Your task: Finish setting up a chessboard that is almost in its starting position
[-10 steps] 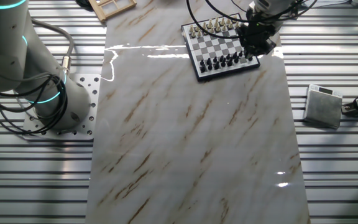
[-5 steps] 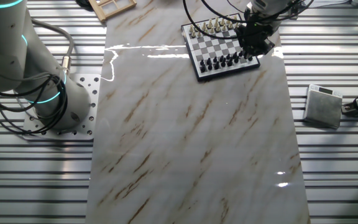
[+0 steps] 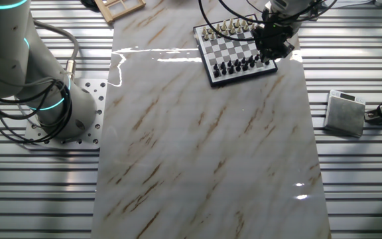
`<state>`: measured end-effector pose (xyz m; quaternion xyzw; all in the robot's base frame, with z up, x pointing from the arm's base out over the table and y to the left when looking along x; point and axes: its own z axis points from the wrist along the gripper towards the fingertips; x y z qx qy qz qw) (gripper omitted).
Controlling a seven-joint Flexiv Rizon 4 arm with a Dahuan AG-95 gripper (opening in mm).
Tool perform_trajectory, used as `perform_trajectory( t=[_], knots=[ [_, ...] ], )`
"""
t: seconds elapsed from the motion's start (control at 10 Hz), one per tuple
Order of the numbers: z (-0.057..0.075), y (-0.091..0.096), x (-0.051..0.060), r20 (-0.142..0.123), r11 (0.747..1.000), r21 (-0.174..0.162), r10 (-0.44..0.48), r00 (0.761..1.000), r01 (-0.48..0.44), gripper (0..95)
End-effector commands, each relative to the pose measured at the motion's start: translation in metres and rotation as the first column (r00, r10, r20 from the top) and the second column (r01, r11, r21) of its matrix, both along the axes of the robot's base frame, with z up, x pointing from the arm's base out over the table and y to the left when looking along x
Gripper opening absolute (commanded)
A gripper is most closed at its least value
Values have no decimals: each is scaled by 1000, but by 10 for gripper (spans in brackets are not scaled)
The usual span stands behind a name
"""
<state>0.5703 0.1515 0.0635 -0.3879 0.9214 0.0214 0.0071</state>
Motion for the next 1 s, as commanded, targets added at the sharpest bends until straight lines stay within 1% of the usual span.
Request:
perform_trajectory(
  t=[0.1, 0.3, 0.5, 1.0],
  knots=[
    [-1, 0, 1, 6, 1000, 0, -8, 1000, 8, 0],
    [-1, 0, 1, 9, 1000, 6, -18, 1000, 18, 0],
    [-2, 1, 1, 6, 1000, 1, -18, 1000, 18, 0],
    [-5, 2, -1, 11, 1000, 0, -16, 1000, 16, 0]
  ],
)
